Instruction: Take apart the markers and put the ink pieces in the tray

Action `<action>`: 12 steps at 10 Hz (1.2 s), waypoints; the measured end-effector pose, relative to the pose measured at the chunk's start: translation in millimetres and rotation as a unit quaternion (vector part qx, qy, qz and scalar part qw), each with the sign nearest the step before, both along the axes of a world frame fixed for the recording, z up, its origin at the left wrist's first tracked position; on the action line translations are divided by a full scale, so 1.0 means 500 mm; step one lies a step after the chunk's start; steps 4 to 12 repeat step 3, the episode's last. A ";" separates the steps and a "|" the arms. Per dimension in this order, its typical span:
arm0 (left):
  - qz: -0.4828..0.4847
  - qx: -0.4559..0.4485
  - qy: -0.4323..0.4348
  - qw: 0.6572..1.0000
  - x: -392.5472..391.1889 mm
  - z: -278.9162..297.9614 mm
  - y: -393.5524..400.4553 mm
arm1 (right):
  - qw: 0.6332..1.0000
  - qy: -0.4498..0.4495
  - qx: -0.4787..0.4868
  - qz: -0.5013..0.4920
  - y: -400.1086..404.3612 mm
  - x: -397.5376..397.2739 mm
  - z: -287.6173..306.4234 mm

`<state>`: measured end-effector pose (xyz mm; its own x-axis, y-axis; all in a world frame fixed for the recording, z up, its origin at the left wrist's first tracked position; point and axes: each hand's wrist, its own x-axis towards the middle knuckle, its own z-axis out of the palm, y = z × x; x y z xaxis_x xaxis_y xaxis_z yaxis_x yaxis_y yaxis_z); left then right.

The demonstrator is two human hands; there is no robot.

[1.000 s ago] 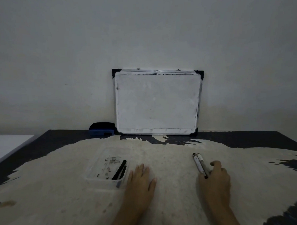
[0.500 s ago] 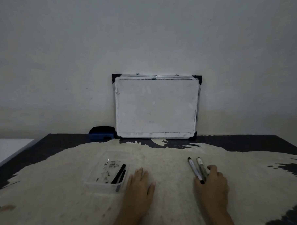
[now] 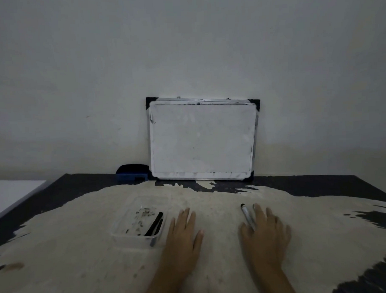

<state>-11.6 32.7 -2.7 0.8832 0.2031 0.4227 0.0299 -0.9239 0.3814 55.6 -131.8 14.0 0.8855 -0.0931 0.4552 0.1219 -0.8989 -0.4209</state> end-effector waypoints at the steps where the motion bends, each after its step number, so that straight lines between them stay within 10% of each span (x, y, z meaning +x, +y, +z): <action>1: -0.004 0.024 -0.015 1.000 0.009 0.002 -0.012 | 0.996 -0.035 -0.073 0.046 0.037 0.005 -0.003; 12: 0.025 0.059 -0.037 0.997 0.043 0.051 -0.013 | 0.985 -0.069 -0.122 0.100 0.086 0.038 0.024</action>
